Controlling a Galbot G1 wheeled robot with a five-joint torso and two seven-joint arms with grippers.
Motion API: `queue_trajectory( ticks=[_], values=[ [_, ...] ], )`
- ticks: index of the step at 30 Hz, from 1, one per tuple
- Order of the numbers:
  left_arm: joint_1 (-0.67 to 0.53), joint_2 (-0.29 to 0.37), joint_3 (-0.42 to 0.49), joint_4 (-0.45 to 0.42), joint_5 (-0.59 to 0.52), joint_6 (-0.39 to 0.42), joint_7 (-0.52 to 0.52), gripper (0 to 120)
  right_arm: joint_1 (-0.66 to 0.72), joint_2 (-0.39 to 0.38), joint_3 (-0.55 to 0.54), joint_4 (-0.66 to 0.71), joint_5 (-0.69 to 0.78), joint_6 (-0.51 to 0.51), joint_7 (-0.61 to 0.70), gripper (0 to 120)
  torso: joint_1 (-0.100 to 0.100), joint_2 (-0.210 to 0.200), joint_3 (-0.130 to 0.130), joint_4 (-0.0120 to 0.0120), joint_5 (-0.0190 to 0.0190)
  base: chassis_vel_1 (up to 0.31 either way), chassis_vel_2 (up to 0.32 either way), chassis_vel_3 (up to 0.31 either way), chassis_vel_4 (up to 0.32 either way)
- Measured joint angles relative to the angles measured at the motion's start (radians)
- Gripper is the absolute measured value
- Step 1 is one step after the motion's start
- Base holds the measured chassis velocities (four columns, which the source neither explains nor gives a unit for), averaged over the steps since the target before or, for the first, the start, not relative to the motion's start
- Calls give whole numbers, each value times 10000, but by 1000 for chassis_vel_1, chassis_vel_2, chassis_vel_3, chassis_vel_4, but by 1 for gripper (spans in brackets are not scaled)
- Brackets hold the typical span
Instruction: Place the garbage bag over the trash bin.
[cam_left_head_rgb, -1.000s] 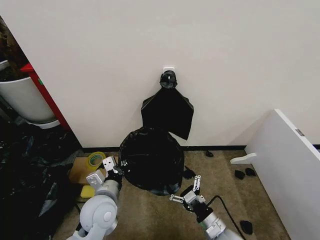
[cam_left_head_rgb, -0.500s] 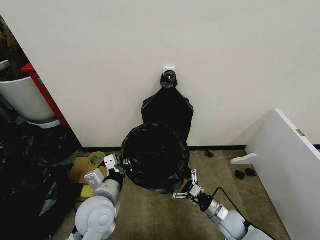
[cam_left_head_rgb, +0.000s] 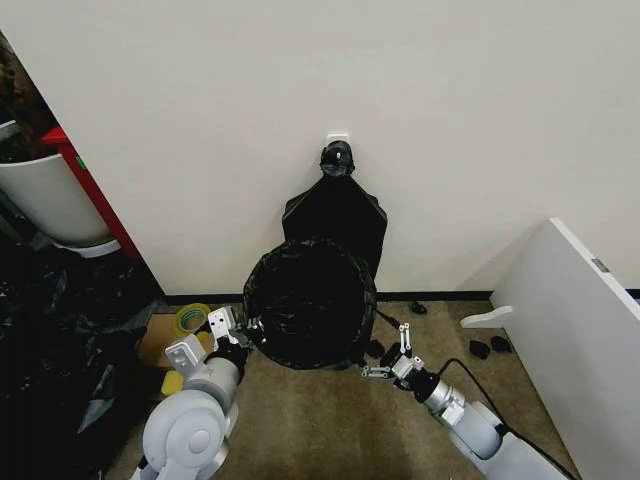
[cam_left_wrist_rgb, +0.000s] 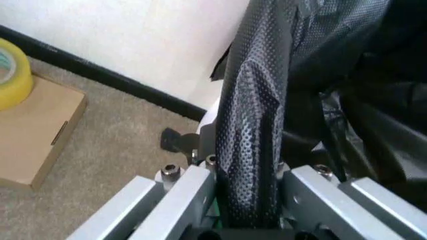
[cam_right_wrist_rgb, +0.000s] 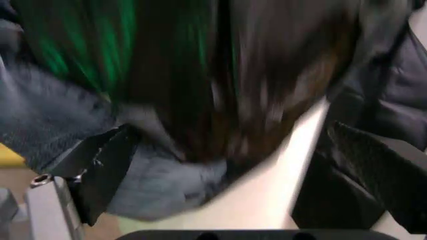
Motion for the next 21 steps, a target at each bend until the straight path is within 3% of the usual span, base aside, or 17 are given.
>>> queue_trajectory(
  ticks=[3,5,6,7,9,11,15,21],
  values=[
    [-79,-10,36,267,34,-239,83,0,-450,-257,-155,640,125,-12,5,100,0,0,-1,-1,0,0,0,0,0],
    [-186,7,25,528,122,-468,103,0,-756,-434,-74,939,923,-22,-883,100,0,0,-1,-1,1,0,0,0,0],
    [-268,28,3,751,213,-639,123,0,-911,-502,135,1028,2226,-29,-2407,100,0,0,-1,-3,-1,0,0,0,0],
    [-268,28,3,751,213,-639,123,0,-911,-502,135,1028,2226,-29,-2407,100,0,0,-1,-3,-1,0,0,0,0],
    [-385,68,-30,1065,243,-758,126,0,-998,-529,684,963,4944,-35,-5411,100,0,0,-1,1,2,0,0,0,0],
    [-469,69,-41,1230,215,-772,130,0,-1043,-543,995,830,6065,-40,-7051,100,0,0,0,0,-2,0,0,0,0],
    [-552,-8,-77,1327,150,-771,130,0,-1090,-551,1164,696,6359,-46,-7669,100,0,0,0,-1,0,0,0,0,0],
    [-568,-162,-283,1147,-150,-647,69,0,-1064,-347,850,518,6381,-53,-7554,100,0,0,-1,0,1,0,0,0,0]
  ],
)
